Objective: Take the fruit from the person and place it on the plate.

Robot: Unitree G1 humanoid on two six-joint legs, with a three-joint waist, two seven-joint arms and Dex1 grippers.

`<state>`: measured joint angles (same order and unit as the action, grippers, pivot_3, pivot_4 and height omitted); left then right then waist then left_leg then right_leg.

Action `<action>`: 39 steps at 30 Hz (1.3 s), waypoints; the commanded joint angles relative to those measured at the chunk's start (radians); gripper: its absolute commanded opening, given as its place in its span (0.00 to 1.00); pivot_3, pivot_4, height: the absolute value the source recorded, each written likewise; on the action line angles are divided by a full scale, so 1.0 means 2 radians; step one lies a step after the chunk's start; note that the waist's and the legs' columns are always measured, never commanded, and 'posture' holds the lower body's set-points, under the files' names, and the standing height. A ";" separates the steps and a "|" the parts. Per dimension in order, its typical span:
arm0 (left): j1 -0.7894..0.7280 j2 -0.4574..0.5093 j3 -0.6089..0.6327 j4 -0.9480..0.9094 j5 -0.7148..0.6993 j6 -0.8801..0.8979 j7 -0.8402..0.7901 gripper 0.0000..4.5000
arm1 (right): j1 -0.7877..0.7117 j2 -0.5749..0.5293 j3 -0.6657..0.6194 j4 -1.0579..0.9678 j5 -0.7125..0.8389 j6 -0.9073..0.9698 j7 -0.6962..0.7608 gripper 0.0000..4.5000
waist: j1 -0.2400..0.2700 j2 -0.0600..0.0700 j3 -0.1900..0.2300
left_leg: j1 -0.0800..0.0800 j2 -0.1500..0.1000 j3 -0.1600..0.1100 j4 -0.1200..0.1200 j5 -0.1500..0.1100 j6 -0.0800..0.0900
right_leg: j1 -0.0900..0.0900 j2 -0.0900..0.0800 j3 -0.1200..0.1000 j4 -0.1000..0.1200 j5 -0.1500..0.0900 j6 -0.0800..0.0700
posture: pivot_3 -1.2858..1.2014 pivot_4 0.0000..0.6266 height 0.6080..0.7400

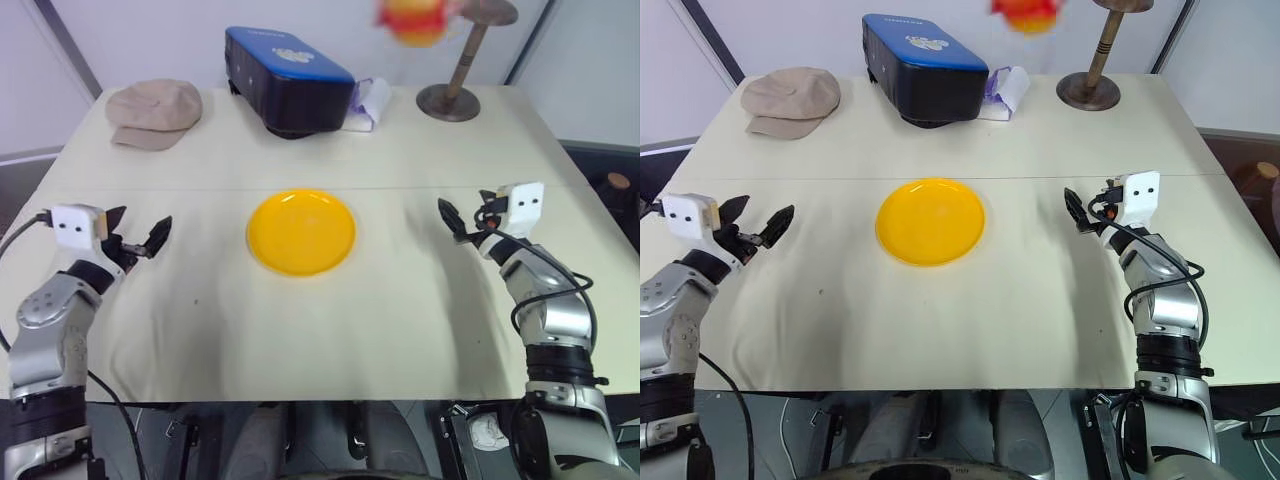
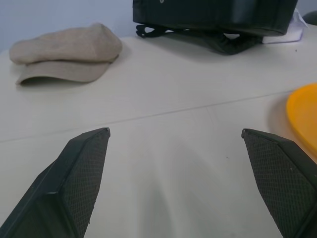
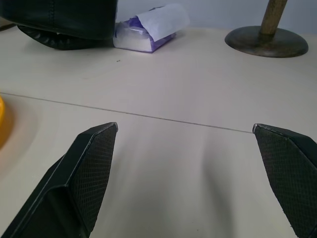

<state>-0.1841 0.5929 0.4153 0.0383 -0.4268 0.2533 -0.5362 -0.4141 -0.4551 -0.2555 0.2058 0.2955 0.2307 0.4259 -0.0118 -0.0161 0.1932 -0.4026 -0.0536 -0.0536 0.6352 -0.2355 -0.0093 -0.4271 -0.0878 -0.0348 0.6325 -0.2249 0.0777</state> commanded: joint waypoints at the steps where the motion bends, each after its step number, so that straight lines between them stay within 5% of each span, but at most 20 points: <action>1: -0.006 0.014 0.017 -0.003 -0.004 -0.009 -0.005 1.00 | -0.008 -0.003 -0.003 -0.012 -0.001 -0.007 -0.002 0.99 | 0.000 0.000 0.000 | 0.000 0.000 0.000 0.000 0.000 0.000 | 0.000 0.000 0.000 0.000 0.000 0.000 | 0.52 0.24 1.00; 16: -0.007 0.016 0.003 -0.015 -0.025 0.006 -0.046 1.00 | 0.001 -0.033 0.017 -0.083 -0.008 0.017 0.020 0.99 | 0.000 0.000 0.000 | 0.000 0.000 0.000 0.000 0.000 0.000 | 0.000 0.000 0.000 0.000 0.000 0.000 | 0.52 0.24 1.00; 22: -0.043 0.071 -0.001 -0.144 -0.203 0.166 -0.140 1.00 | 0.011 -0.033 0.018 -0.089 -0.011 0.024 0.022 0.99 | 0.001 0.000 0.000 | -0.001 0.000 0.000 0.001 0.000 0.000 | 0.000 0.000 0.000 0.000 0.000 0.000 | 0.52 0.24 1.00; 27: -0.078 0.102 0.001 -0.148 -0.255 0.217 -0.162 1.00 | 0.009 -0.046 0.023 -0.094 -0.027 0.013 0.027 0.99 | -0.003 0.001 -0.001 | -0.001 0.000 0.000 0.002 0.000 0.000 | 0.000 0.000 0.000 0.000 0.000 0.000 | 0.52 0.24 1.00; 33: -0.102 0.084 -0.013 -0.116 -0.235 0.201 -0.153 1.00 | -0.016 -0.143 0.123 -0.145 -0.178 -0.099 0.064 0.99 | -0.003 0.001 0.000 | 0.000 0.000 0.001 0.002 0.000 0.000 | 0.000 0.001 0.000 0.001 0.000 0.000 | 0.52 0.24 1.00; 39: -0.108 0.067 -0.020 -0.102 -0.217 0.189 -0.148 1.00 | -0.059 -0.177 0.208 -0.133 -0.298 -0.169 0.080 0.99 | -0.001 0.001 0.000 | 0.000 0.000 0.001 0.002 0.000 0.000 | 0.000 0.001 0.001 0.001 0.000 0.000 | 0.52 0.24 1.00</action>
<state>-0.3784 0.7265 0.3664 -0.1547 -0.8650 0.6537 -0.8371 -0.4983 -0.7911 0.1499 -0.0493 -0.2464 -0.0684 0.5813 -0.0132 -0.0148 0.1923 -0.4030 -0.0532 -0.0521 0.6393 -0.2355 -0.0091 -0.4266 -0.0869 -0.0336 0.6338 -0.2248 0.0780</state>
